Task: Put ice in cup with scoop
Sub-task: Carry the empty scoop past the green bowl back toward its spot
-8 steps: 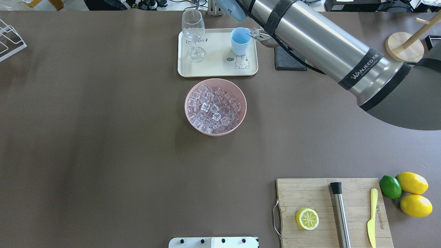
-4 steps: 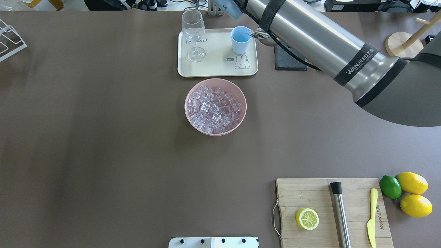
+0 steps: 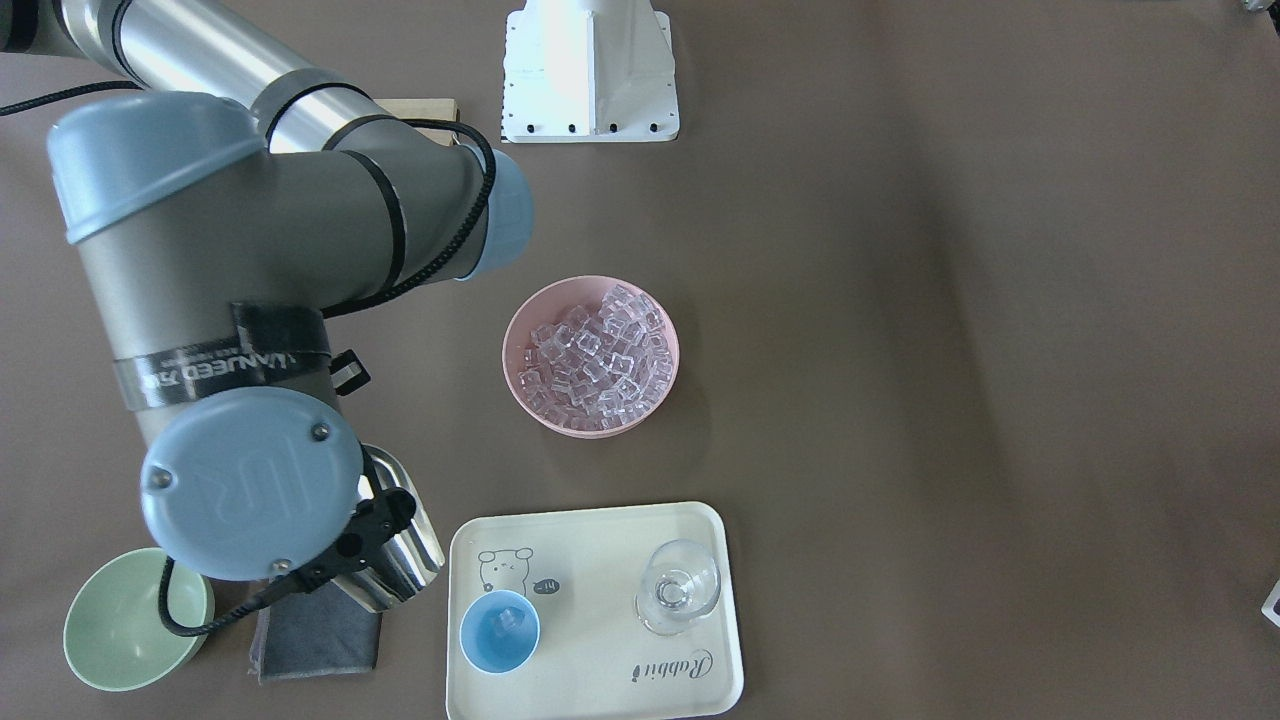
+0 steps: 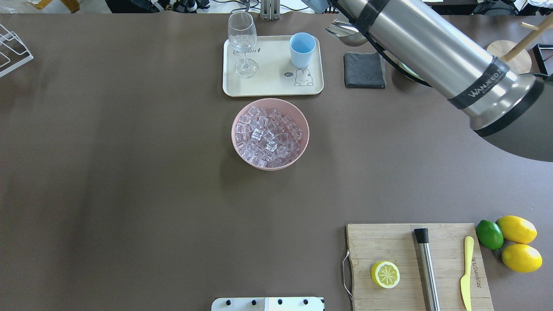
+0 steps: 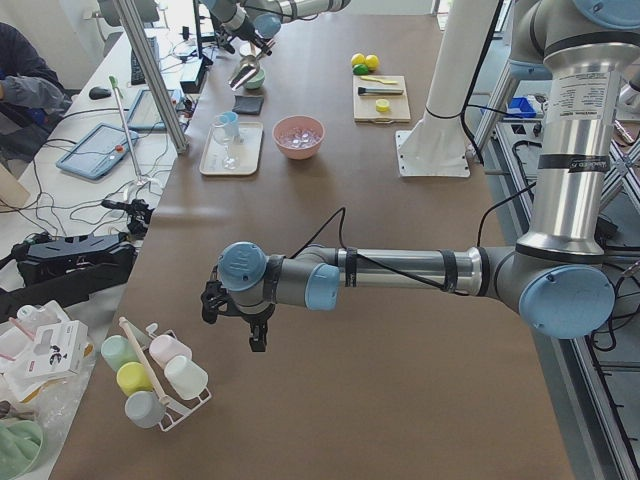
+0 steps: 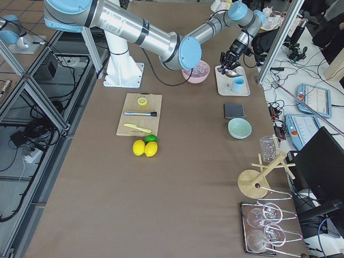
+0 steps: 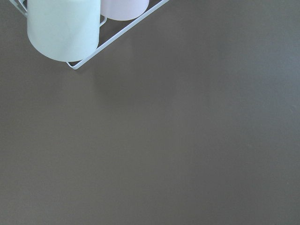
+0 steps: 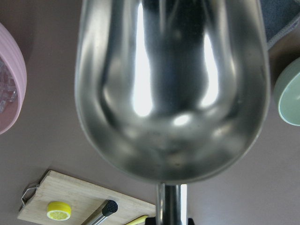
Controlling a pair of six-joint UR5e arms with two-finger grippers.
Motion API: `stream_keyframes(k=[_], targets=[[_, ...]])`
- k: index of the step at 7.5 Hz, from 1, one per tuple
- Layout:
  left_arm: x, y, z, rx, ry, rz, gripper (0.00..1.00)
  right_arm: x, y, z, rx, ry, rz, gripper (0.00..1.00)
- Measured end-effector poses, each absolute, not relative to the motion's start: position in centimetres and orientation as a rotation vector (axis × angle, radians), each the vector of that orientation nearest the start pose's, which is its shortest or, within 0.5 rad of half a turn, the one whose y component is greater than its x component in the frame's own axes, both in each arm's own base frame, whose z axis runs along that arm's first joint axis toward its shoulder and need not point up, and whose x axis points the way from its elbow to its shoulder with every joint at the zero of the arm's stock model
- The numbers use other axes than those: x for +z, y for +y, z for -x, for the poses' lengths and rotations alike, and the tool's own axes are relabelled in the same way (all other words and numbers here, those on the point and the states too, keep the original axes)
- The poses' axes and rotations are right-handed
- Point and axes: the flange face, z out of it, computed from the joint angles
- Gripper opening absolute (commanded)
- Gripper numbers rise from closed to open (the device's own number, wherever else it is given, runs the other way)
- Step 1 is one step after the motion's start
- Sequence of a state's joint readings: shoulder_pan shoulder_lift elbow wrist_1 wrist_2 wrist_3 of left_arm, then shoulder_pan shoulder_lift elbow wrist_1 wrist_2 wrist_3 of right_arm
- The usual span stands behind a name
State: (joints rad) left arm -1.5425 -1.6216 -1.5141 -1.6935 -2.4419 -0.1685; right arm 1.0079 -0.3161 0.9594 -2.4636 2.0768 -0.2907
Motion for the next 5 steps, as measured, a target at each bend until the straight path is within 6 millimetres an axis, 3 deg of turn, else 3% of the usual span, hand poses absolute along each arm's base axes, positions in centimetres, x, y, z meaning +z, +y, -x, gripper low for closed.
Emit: stream_keyframes(k=[3, 5], targets=[[63.9, -52.4, 4.0, -0.074, 0.877, -0.024, 0.98, 22.3, -67.3, 26.6, -0.622, -0.508, 0.257, 0.0], [63.1, -52.4, 3.8, -0.063, 0.882, -0.039, 0.98, 28.2, -62.2, 22.3, -0.444, -0.557, 0.24, 0.0]])
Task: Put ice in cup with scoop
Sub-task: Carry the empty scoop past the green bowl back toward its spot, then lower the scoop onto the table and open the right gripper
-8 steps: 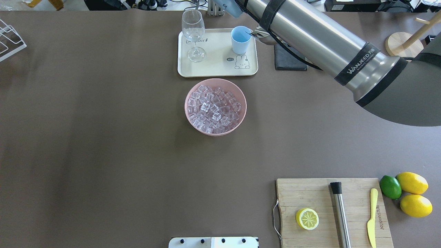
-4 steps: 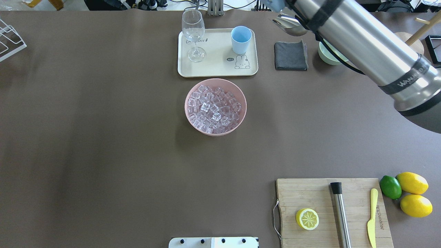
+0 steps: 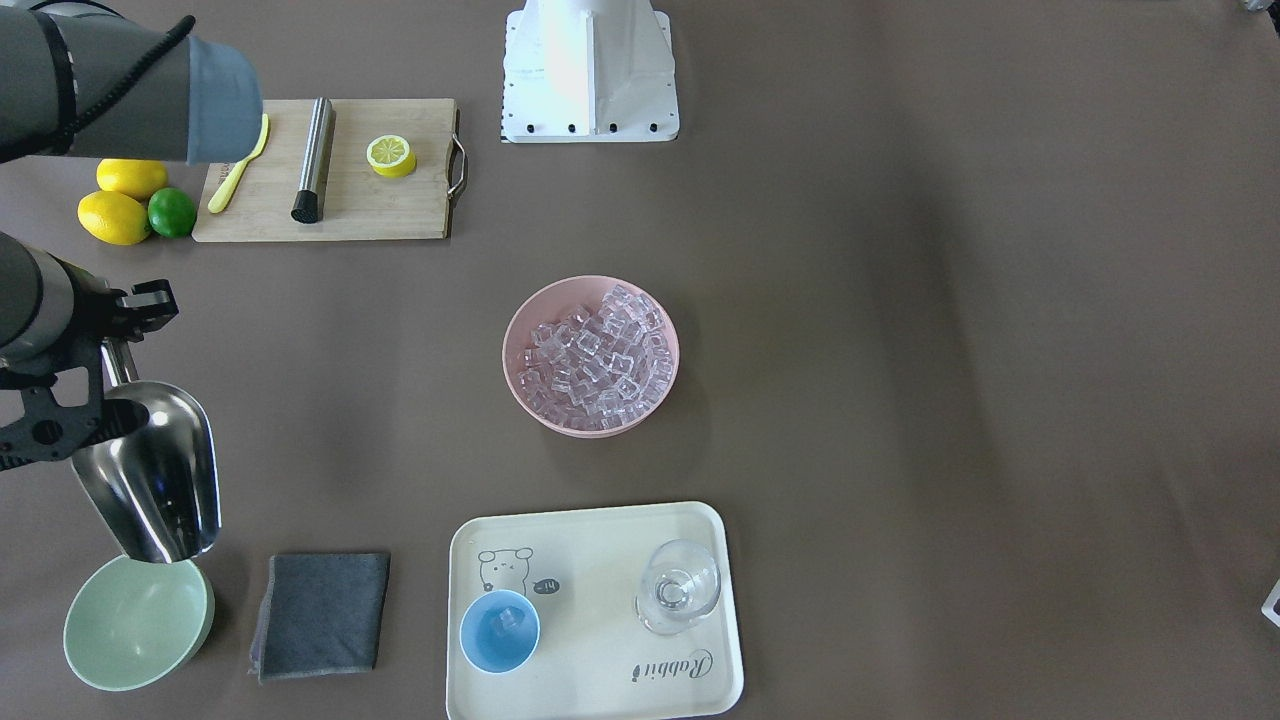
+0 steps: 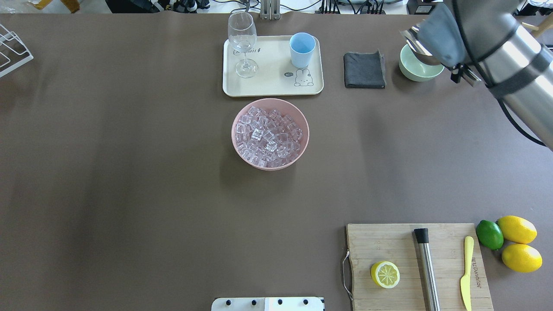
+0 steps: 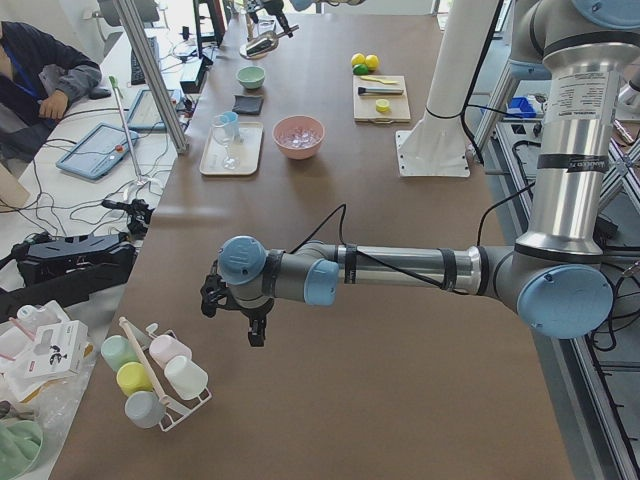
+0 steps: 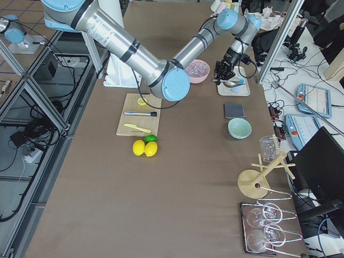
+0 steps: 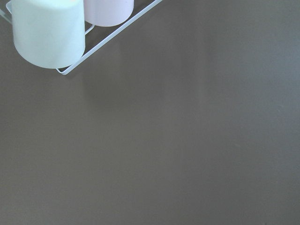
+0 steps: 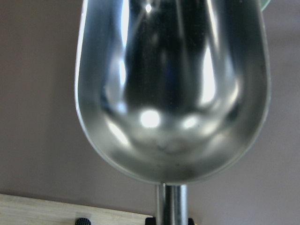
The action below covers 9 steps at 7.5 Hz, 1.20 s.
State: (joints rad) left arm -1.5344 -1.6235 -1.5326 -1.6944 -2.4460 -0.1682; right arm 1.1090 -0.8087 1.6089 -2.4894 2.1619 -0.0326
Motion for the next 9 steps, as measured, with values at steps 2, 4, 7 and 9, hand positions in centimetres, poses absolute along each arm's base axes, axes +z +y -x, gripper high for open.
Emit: stream_keyframes(k=[2, 4, 7, 9], targets=[[62.6, -51.4, 3.7, -0.057, 0.885, -0.048, 0.98, 34.2, -55.6, 18.7, -0.263, -0.61, 0.223, 0.0], [63.1, -50.3, 3.6, -0.057, 0.886, -0.037, 0.98, 38.1, -51.6, 17.4, -0.112, -0.675, 0.282, 0.0], [60.8, -50.3, 2.2, -0.01, 0.889, -0.067, 0.98, 42.3, -48.1, 21.5, -0.043, -0.745, 0.287, 0.0], [59.2, -50.5, 1.0, 0.027, 0.885, -0.088, 0.98, 43.8, -46.1, 26.7, -0.075, -0.75, 0.301, 0.0]])
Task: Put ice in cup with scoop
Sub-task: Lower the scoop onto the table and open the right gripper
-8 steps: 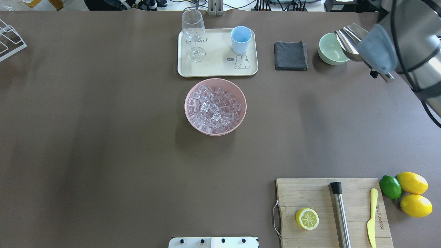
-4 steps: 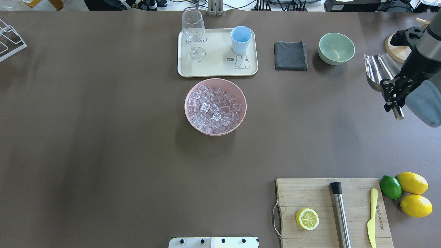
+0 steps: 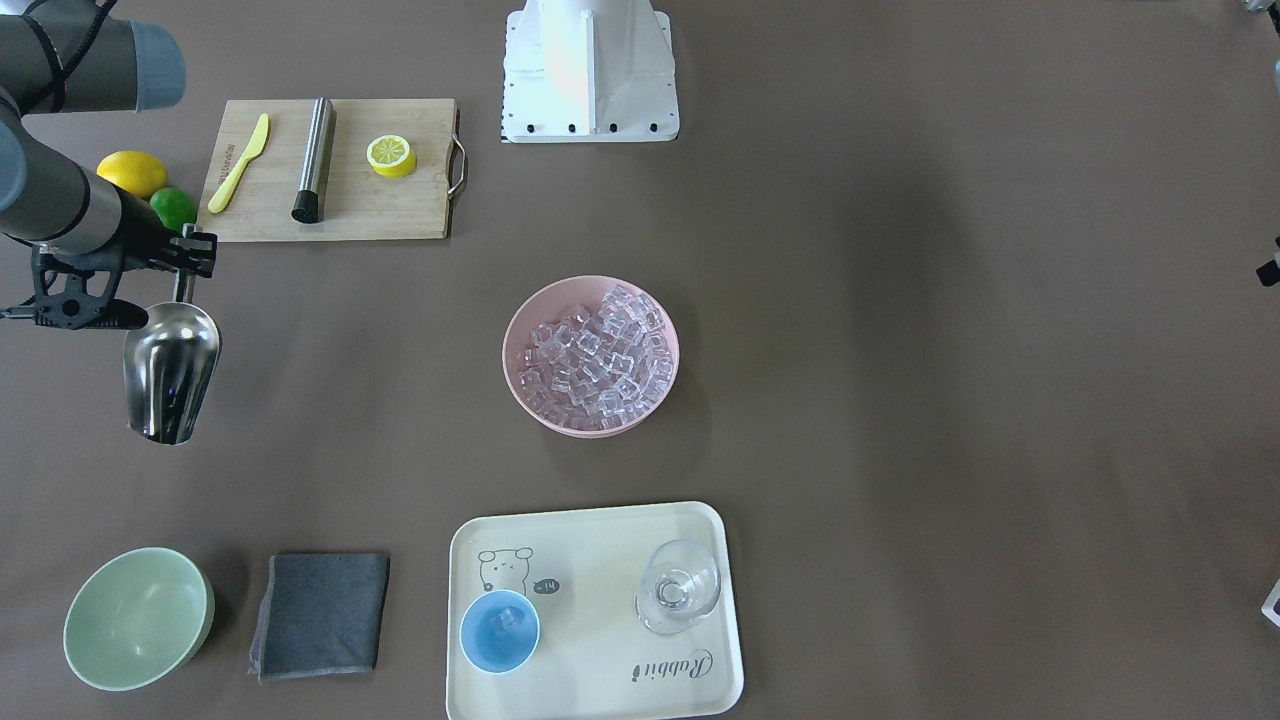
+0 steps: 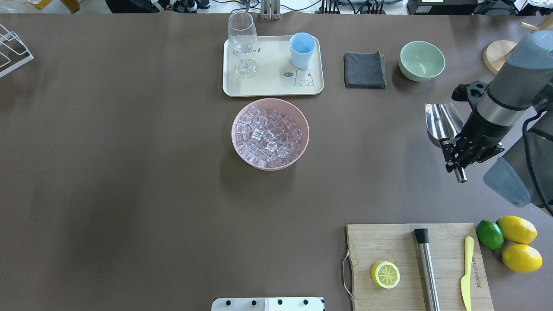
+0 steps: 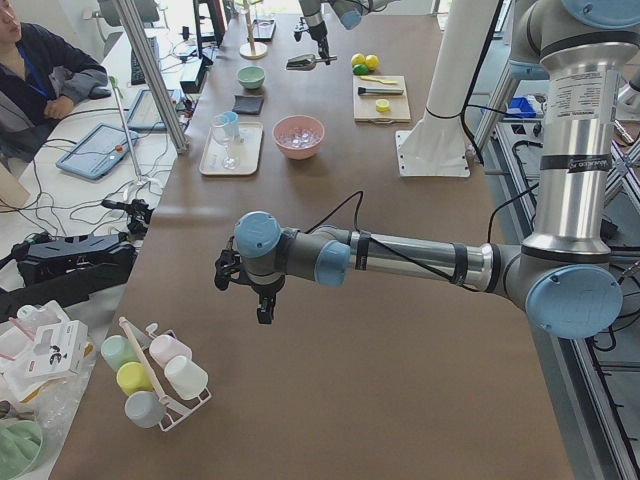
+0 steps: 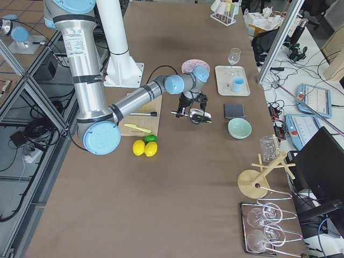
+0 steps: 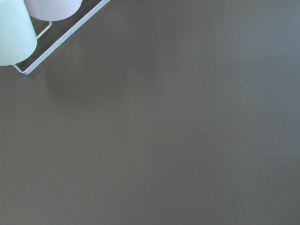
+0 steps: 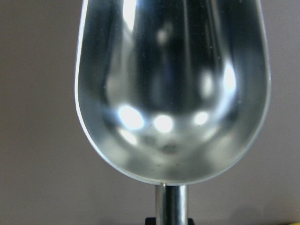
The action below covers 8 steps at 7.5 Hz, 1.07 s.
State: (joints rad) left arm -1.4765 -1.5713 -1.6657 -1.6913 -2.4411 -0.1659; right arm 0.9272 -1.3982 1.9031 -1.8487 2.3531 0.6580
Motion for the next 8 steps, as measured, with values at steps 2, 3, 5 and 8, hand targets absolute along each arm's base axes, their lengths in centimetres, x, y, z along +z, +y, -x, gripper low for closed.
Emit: stream_keyframes(k=[2, 3, 5, 8], targets=[[59.4, -50.0, 0.6, 0.03, 0.884, -0.077, 0.98, 44.8, -44.7, 29.6, -0.096, -0.721, 0.315, 0.0], [59.7, -49.8, 0.8, 0.024, 0.886, -0.072, 0.98, 45.8, -44.5, 30.3, -0.102, -0.711, 0.322, 0.0], [59.9, -49.7, 1.0, 0.017, 0.884, -0.068, 0.98, 47.3, -44.3, 31.6, -0.115, -0.7, 0.336, 0.0], [60.0, -49.5, 1.3, 0.01, 0.885, -0.065, 0.98, 48.3, -44.1, 32.8, -0.129, -0.698, 0.34, 0.33]])
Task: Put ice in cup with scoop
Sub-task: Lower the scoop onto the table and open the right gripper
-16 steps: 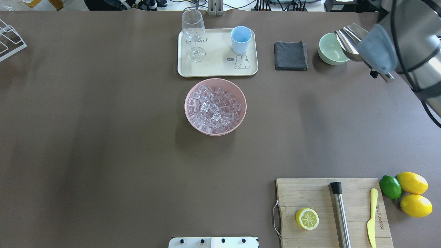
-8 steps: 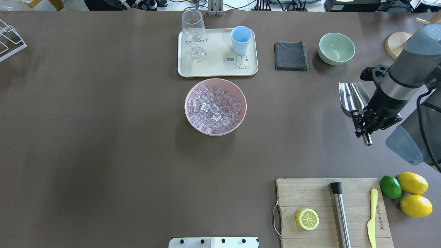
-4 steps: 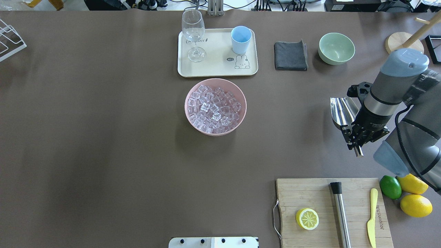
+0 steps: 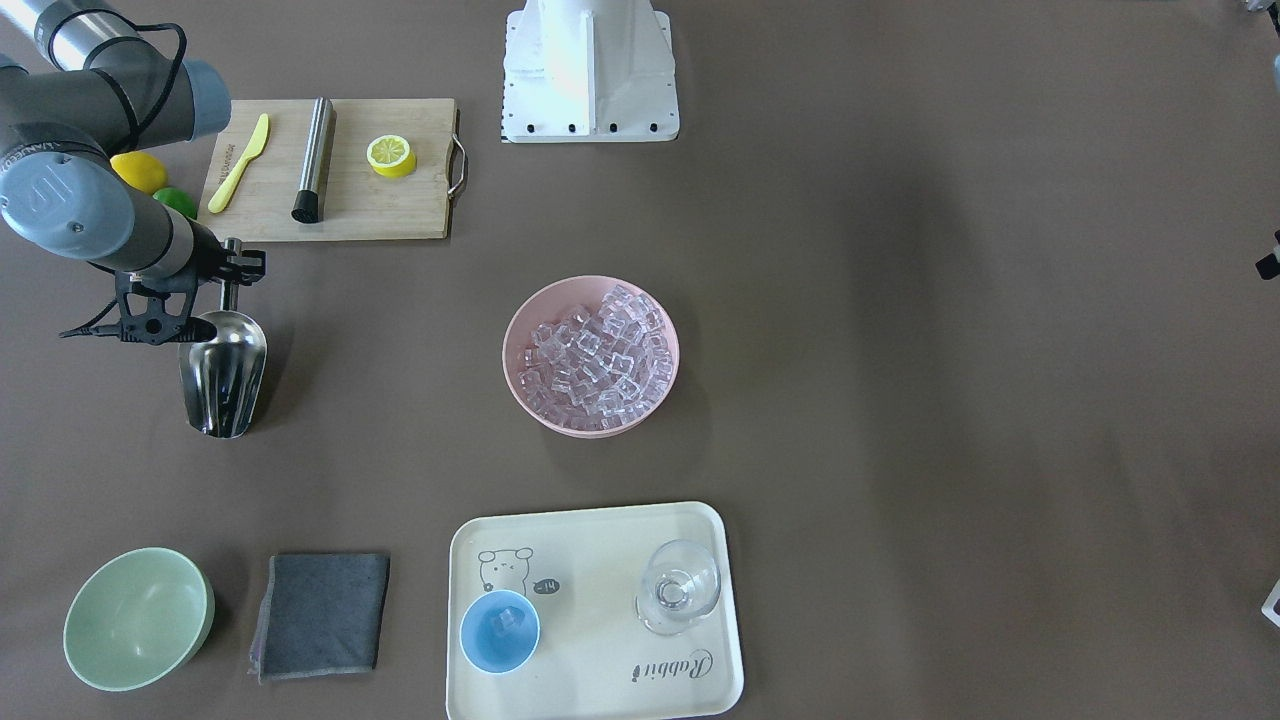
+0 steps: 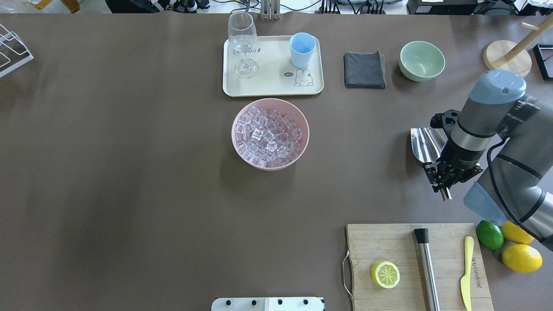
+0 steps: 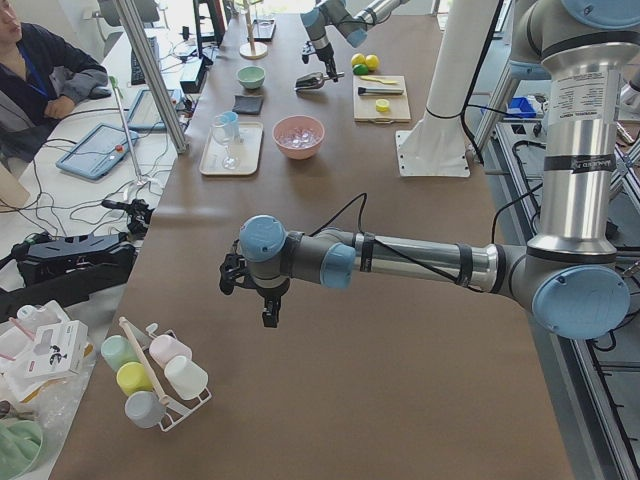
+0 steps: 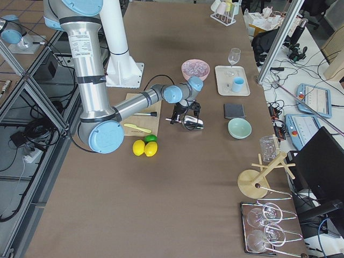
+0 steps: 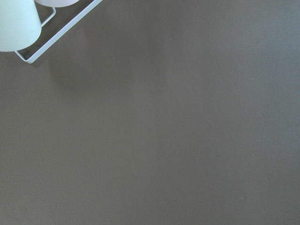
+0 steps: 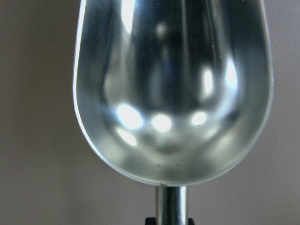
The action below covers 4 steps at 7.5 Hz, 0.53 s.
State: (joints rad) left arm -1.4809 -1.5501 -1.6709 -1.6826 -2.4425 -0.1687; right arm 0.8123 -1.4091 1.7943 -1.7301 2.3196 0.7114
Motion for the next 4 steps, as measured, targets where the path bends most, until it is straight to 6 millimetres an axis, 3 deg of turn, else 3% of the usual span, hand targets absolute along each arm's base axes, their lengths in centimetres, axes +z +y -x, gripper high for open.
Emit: stream_keyframes(k=[1, 2, 4], targets=[[60.1, -49.5, 1.3, 0.002, 0.883, -0.05, 0.98, 48.8, -44.2, 33.2, -0.12, -0.701, 0.341, 0.63], [59.8, -49.4, 1.4, -0.006, 0.881, -0.036, 0.98, 49.0, -44.2, 33.5, -0.104, -0.703, 0.343, 0.99], [58.6, -49.2, 1.4, -0.023, 0.876, -0.002, 0.98, 48.8, -44.3, 33.7, -0.094, -0.71, 0.335, 1.0]])
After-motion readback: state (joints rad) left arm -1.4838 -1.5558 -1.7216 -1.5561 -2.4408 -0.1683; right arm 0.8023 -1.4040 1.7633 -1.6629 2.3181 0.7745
